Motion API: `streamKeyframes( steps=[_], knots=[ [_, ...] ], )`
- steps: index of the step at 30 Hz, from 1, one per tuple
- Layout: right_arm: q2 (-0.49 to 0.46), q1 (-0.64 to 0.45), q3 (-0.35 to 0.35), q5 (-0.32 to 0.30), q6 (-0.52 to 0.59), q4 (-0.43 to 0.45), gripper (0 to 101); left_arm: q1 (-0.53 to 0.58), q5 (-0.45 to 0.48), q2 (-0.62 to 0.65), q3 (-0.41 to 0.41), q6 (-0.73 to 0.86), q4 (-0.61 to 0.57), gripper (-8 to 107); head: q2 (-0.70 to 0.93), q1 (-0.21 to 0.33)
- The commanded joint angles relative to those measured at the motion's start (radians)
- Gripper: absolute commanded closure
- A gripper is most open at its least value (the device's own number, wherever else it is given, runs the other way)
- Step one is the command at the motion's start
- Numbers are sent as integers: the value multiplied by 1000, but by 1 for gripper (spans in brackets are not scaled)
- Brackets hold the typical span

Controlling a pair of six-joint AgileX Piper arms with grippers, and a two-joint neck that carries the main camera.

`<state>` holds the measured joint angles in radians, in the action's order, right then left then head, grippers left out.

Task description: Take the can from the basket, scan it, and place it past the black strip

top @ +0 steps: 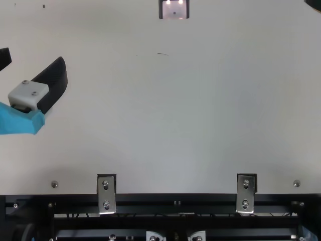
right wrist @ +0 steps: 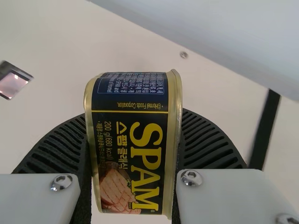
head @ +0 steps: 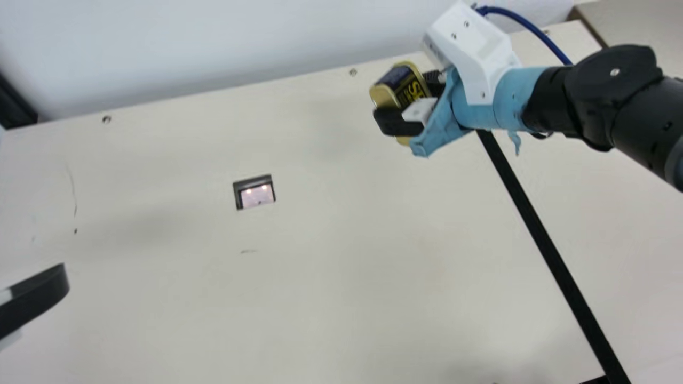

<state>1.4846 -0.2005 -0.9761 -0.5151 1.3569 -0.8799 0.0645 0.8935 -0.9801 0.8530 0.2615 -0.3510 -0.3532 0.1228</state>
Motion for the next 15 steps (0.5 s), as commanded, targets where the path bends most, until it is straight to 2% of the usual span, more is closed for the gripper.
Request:
streamKeyframes(
  steps=[1,9,15],
  knots=[
    [-15,-37,10,6,-38,79,101,0,0,0,0,0,0,9,-14,32],
    [-56,-138,37,5,-135,235,101,0,0,0,0,0,0,9,-14,32],
    [-63,-200,31,-11,-208,361,101,0,0,0,0,0,0,9,-14,32]
  ],
)
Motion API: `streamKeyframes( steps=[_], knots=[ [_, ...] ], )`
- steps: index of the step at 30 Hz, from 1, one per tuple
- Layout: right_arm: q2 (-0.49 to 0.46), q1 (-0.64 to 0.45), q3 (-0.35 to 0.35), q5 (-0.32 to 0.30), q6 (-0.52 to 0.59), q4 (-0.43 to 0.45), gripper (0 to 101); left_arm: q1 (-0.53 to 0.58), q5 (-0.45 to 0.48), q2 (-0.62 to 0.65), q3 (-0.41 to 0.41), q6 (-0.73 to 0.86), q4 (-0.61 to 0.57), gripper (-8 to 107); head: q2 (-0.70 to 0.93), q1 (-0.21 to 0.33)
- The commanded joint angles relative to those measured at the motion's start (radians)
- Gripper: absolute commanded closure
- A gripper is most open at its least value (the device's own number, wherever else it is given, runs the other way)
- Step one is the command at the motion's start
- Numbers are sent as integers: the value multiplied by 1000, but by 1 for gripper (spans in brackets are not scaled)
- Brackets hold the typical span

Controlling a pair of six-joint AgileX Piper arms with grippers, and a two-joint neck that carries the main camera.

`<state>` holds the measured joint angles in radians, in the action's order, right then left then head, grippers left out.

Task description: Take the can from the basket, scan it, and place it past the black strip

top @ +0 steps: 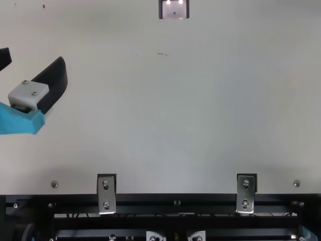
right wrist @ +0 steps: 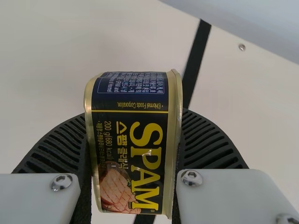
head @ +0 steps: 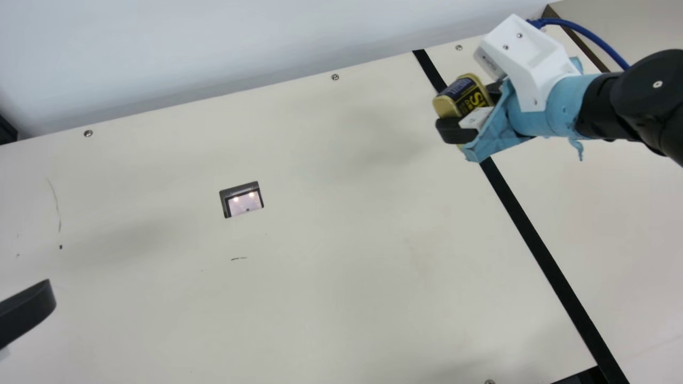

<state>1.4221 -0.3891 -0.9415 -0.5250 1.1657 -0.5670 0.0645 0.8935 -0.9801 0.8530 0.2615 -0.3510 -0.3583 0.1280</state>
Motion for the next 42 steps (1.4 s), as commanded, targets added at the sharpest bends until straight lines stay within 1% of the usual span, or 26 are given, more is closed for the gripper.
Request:
streamKeyframes(
  steps=[1,7,15,20,24,27,31,42],
  knots=[
    [0,-20,-8,-6,-30,70,101,0,0,0,0,0,0,9,-9,27],
    [5,-60,-37,-46,-105,198,101,0,0,0,0,0,0,9,-9,27],
    [24,-77,-81,-96,-198,359,101,0,0,0,0,0,0,9,-9,27],
    [49,-75,-112,-112,-256,456,101,0,0,0,0,0,0,9,-9,27],
    [80,-72,-136,-113,-296,516,101,0,0,0,0,0,0,9,-9,27],
    [104,-72,-148,-106,-320,546,101,0,0,0,0,0,0,9,-9,27],
    [135,-73,-148,-87,-341,562,101,0,0,0,0,0,0,9,-9,27],
    [202,-75,-109,-20,-375,565,101,0,0,0,0,0,0,9,-9,27]
  ],
)
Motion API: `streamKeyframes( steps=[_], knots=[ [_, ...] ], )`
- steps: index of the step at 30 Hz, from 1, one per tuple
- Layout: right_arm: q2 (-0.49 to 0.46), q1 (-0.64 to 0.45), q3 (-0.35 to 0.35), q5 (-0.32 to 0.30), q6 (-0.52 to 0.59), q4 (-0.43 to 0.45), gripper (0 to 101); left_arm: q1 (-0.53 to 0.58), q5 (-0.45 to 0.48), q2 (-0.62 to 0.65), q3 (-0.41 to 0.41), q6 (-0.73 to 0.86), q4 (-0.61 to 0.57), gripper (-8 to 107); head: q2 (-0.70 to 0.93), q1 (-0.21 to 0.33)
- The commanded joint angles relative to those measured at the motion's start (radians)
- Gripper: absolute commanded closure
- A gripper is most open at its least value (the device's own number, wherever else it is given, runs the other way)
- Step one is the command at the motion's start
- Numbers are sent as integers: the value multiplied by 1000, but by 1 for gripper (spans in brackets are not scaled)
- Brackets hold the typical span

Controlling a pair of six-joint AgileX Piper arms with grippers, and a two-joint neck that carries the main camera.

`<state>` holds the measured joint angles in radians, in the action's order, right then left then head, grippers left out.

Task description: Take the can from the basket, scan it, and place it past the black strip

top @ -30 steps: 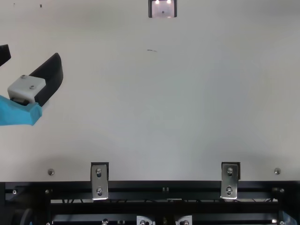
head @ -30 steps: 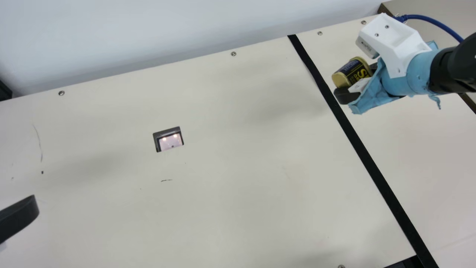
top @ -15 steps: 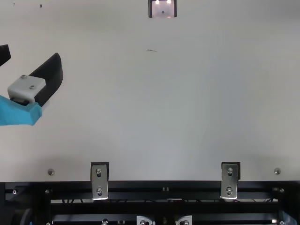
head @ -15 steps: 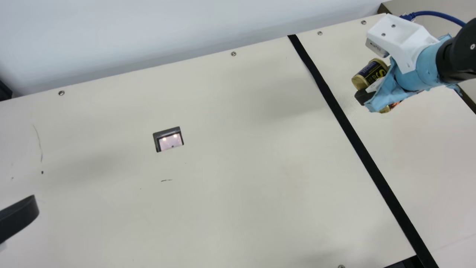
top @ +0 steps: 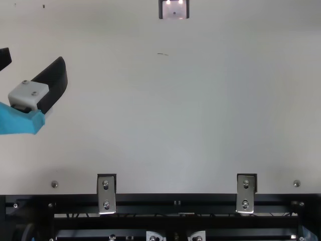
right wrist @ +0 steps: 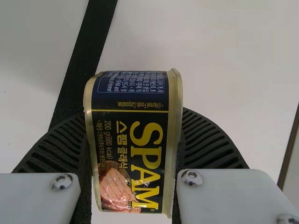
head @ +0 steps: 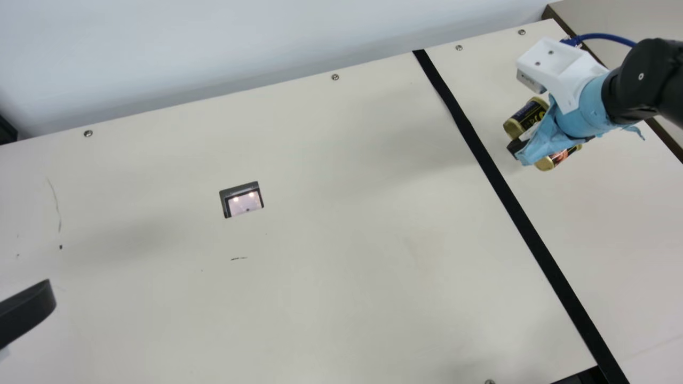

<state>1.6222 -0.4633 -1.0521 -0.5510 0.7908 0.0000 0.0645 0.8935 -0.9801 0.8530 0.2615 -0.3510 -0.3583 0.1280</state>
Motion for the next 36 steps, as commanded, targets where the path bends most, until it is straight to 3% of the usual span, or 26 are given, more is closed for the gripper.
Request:
streamKeyframes(
  steps=[1,3,5,6,7,16,22,36],
  knots=[
    [5,-1,5,11,-3,-2,101,0,0,0,0,0,0,9,-9,27],
    [10,-2,12,22,-10,-3,101,0,0,0,0,0,0,9,-9,27],
    [14,-4,17,33,-16,-4,69,0,0,0,0,0,0,9,-9,27],
    [16,-4,18,36,-18,-6,41,0,0,0,0,0,0,9,-9,27],
    [17,-4,20,39,-20,-7,0,0,0,0,0,0,0,9,-9,27],
    [18,-10,27,66,-9,-63,0,0,0,0,0,0,0,9,-9,27],
    [-13,11,16,75,87,-215,0,0,0,0,0,0,0,9,15,28],
    [-109,140,-34,19,227,-533,0,0,0,0,0,0,0,9,205,44]
  ],
)
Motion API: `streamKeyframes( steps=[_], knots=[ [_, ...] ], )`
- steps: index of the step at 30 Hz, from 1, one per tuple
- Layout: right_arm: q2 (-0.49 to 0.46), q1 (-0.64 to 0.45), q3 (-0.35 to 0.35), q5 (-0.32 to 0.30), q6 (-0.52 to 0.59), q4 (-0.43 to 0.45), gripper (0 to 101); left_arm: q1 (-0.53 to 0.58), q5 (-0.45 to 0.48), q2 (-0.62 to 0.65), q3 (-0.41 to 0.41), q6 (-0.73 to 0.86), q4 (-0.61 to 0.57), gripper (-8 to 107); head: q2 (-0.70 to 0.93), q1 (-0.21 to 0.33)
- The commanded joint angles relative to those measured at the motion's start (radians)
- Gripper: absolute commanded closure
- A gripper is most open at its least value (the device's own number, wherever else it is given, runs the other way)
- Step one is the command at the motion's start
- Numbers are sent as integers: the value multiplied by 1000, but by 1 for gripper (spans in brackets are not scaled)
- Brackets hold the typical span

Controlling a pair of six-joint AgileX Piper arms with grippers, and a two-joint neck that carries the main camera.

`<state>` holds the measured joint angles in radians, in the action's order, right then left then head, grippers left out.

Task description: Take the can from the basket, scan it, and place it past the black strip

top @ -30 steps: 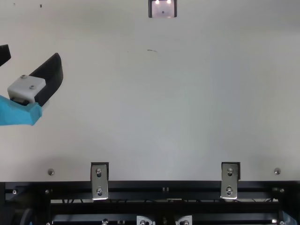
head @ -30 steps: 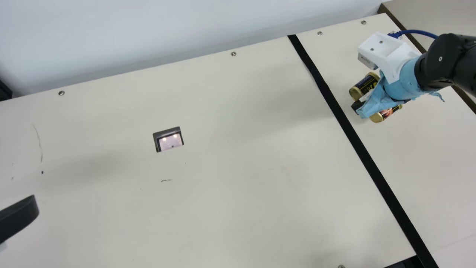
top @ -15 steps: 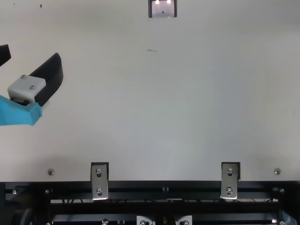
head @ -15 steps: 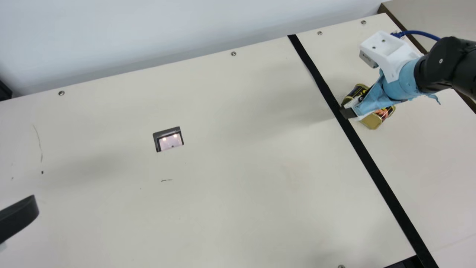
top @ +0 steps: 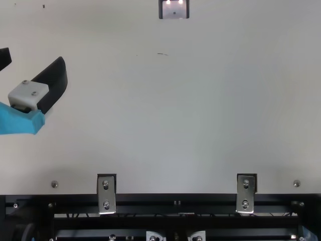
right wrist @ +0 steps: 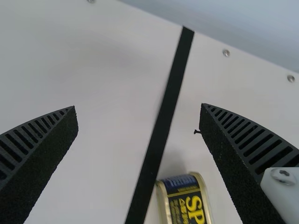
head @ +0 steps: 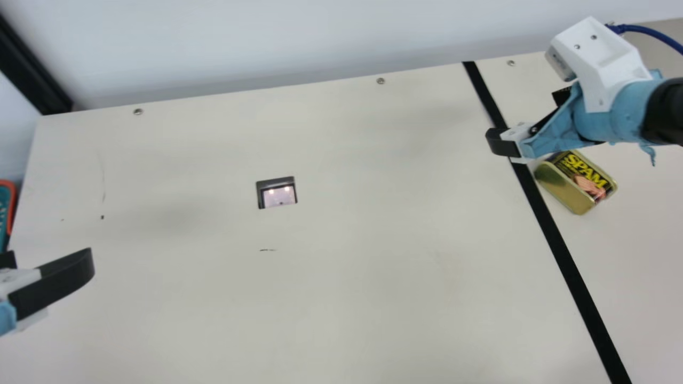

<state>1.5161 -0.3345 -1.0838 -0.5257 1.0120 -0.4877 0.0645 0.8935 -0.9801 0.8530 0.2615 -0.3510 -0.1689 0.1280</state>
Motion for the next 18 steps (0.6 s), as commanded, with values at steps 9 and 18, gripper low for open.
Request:
streamKeyframes(
  steps=[9,18],
  knots=[
    [-23,106,-31,-33,26,-153,0,0,0,0,0,0,0,9,167,13],
    [-40,195,-55,-29,14,-203,0,0,0,0,0,0,0,9,271,-27]
  ],
)
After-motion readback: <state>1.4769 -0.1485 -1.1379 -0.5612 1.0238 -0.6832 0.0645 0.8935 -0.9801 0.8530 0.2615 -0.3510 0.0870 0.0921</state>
